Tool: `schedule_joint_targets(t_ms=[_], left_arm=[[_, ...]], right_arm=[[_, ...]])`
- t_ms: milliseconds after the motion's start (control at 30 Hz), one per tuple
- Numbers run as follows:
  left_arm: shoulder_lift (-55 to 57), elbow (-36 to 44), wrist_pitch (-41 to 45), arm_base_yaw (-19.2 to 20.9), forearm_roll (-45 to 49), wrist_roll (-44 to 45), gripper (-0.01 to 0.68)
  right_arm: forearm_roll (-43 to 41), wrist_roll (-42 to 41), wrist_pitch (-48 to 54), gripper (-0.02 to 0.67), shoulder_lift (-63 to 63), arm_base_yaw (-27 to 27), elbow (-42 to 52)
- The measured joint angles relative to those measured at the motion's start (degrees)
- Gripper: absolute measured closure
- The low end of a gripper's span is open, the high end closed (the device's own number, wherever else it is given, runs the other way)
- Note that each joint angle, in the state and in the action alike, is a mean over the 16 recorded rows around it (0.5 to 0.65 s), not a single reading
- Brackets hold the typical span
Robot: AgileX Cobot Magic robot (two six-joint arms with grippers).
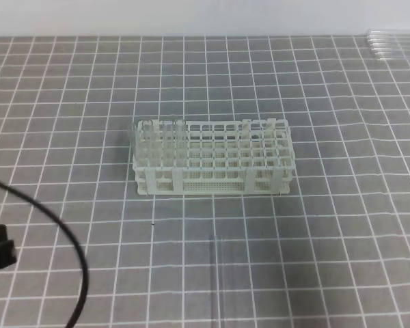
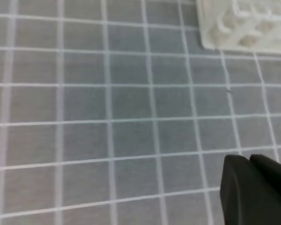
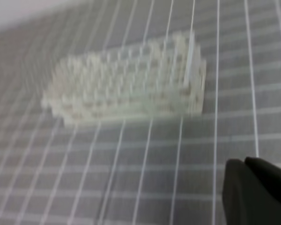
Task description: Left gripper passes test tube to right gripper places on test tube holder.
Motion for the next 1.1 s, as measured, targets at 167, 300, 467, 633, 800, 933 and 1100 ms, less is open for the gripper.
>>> schedule_joint_targets(t_ms=[167, 300, 467, 633, 800, 933, 1100], left_arm=[[9.94, -4.64, 4.47, -1.13, -5.77, 8.25, 0.675], [16.30, -6.03, 4.06, -3.85, -10.61, 11.61, 0.675], [24.26, -8.14, 2.10, -10.54, -14.88, 12.01, 0.675], [32.86, -12.87, 1.04, -20.21, -14.58, 7.27, 0.674], [41.35, -20.45, 2.61, -30.47, -10.43, -0.24, 0.674], [47.50, -26.72, 5.43, -36.65, -6.07, -5.62, 0.674], [53.39, -33.00, 9.39, -41.50, -1.30, -10.11, 0.674]], right_arm=[[-3.12, -0.67, 5.98, 0.662, 8.65, 0.00, -4.48], [-4.16, -1.40, 8.91, 0.662, 13.39, 0.00, -6.24], [-4.37, -2.37, 10.64, 0.662, 16.87, 0.00, -6.85], [-4.40, -2.99, 11.52, 0.662, 18.27, 0.00, -6.88], [-4.44, -3.09, 12.15, 0.662, 18.49, 0.00, -6.88], [-4.47, -3.10, 12.65, 0.662, 18.49, 0.00, -6.88], [-4.49, -3.10, 13.27, 0.662, 18.49, 0.00, -6.88]])
